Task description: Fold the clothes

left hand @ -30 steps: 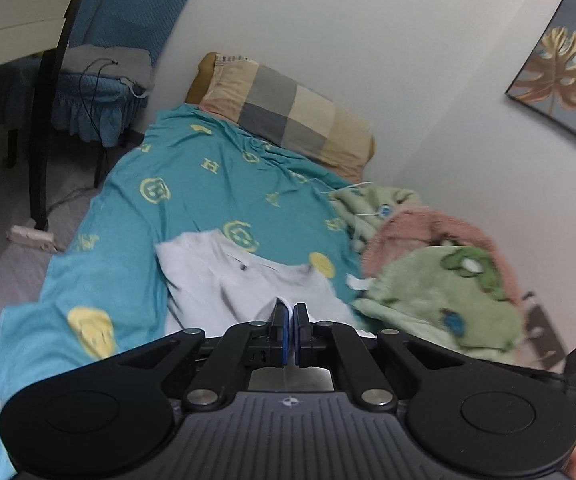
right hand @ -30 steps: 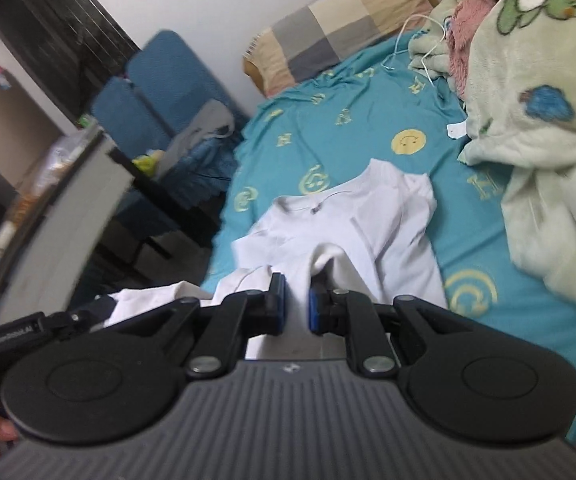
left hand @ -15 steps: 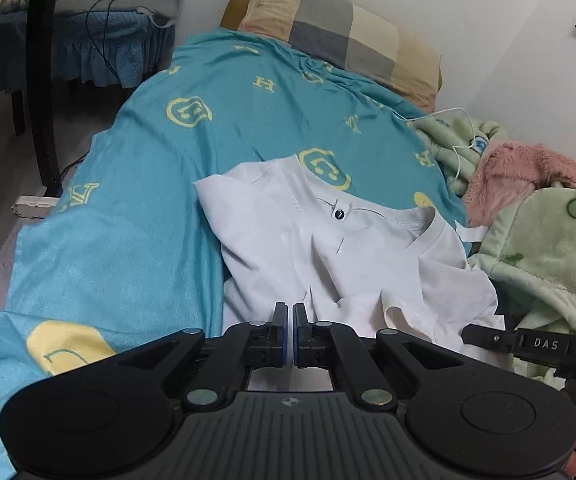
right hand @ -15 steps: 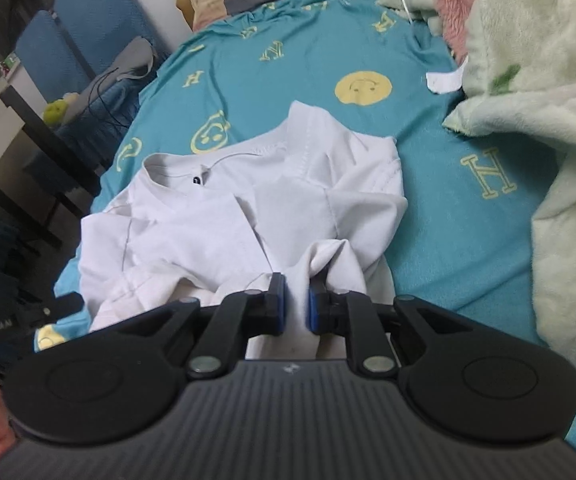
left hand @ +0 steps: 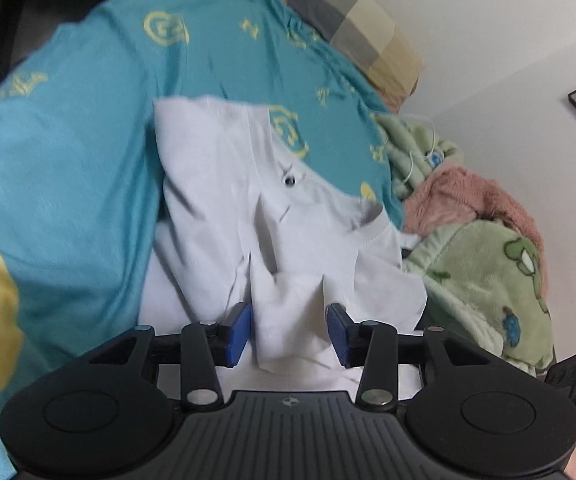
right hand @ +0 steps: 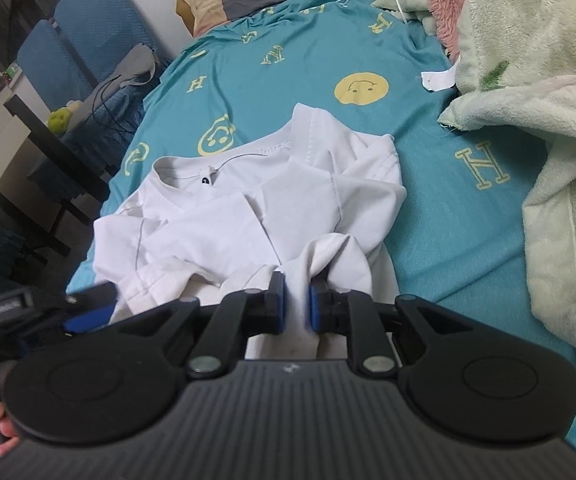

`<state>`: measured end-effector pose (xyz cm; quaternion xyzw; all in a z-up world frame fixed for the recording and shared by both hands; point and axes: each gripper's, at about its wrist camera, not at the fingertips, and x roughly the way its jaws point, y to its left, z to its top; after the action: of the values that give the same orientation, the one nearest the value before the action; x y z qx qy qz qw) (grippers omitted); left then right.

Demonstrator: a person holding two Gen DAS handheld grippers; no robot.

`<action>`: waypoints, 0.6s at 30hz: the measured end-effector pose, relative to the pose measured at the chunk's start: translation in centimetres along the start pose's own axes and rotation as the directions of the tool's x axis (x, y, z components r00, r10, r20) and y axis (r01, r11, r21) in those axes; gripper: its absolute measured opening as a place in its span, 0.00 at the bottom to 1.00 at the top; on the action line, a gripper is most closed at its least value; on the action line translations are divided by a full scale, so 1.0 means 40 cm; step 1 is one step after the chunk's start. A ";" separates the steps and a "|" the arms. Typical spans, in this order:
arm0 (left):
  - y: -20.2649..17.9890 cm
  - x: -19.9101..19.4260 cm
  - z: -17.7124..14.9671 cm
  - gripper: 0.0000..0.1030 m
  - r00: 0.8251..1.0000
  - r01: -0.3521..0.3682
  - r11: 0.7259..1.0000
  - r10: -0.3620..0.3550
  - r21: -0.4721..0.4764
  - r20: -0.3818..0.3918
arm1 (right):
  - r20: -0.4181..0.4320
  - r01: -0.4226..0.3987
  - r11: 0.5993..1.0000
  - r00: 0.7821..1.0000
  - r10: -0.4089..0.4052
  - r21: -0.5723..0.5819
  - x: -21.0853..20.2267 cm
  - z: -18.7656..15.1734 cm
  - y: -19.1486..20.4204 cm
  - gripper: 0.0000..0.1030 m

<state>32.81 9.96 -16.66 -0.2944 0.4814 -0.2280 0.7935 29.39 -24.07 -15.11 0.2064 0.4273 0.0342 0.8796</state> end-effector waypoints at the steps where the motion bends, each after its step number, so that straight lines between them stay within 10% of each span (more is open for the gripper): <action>1: 0.003 0.008 -0.002 0.41 1.000 0.008 1.000 -0.008 -0.006 0.001 | 0.001 -0.004 1.000 1.000 0.004 0.001 -0.001 0.000 0.001 0.16; 5: 0.004 0.041 -0.004 0.04 1.000 -0.016 1.000 0.016 -0.009 -0.009 | 0.002 -0.018 1.000 1.000 0.018 -0.004 -0.003 0.000 0.006 0.16; 18: -0.124 -0.103 -0.025 0.03 0.963 -0.194 0.964 0.152 0.182 0.223 | 0.058 -0.045 0.992 0.997 0.052 -0.121 0.000 -0.005 0.050 0.16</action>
<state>29.75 8.79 -11.04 -0.1910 0.3945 -0.1732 0.8820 29.47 -22.19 -14.44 0.1648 0.3924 0.0749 0.9018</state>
